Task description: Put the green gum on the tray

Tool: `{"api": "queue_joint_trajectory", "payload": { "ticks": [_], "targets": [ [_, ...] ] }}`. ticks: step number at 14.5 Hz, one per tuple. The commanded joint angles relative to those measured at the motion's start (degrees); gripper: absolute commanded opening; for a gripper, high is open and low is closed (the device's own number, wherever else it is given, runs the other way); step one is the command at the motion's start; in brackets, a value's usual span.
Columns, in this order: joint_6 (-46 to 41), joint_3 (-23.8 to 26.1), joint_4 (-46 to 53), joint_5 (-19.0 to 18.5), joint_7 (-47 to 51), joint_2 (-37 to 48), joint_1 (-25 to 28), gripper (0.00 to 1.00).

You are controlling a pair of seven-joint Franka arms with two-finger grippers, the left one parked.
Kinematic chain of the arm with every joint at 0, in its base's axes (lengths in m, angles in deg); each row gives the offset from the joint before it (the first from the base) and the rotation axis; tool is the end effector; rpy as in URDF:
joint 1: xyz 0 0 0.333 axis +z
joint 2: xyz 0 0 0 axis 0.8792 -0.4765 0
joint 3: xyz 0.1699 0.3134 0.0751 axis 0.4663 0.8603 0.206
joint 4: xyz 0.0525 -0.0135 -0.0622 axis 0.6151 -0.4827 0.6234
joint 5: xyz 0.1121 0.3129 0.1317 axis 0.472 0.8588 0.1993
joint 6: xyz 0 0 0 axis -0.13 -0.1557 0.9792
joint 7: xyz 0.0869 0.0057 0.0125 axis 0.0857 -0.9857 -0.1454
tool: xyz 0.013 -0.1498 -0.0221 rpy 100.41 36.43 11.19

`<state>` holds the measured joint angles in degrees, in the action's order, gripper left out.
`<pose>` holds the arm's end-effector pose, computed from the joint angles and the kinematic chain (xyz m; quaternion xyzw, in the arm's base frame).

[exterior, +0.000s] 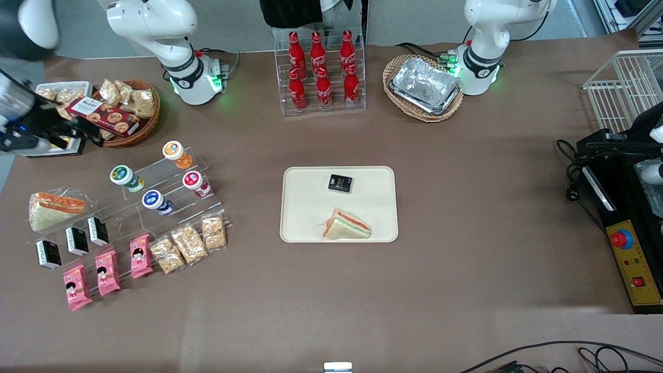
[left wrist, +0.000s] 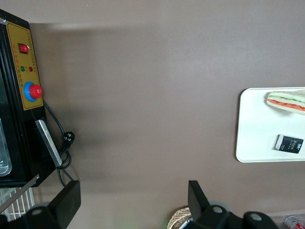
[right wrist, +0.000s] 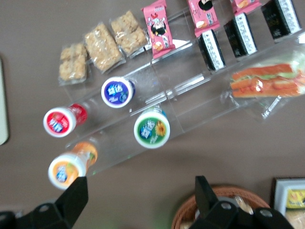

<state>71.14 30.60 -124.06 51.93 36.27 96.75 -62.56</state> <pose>0.3963 -0.0785 0.5325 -0.9997 0.0038 0.0110 0.0203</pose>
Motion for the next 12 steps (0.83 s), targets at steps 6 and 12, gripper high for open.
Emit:
{"api": "queue_joint_trajectory", "payload": {
  "ticks": [6,12],
  "targets": [
    [19.7,0.1,-8.7,-0.6,1.6,-12.0,0.0,1.0],
    [22.2,0.1,-11.0,-0.6,1.9,-12.4,0.0,1.0]
  ]
}}
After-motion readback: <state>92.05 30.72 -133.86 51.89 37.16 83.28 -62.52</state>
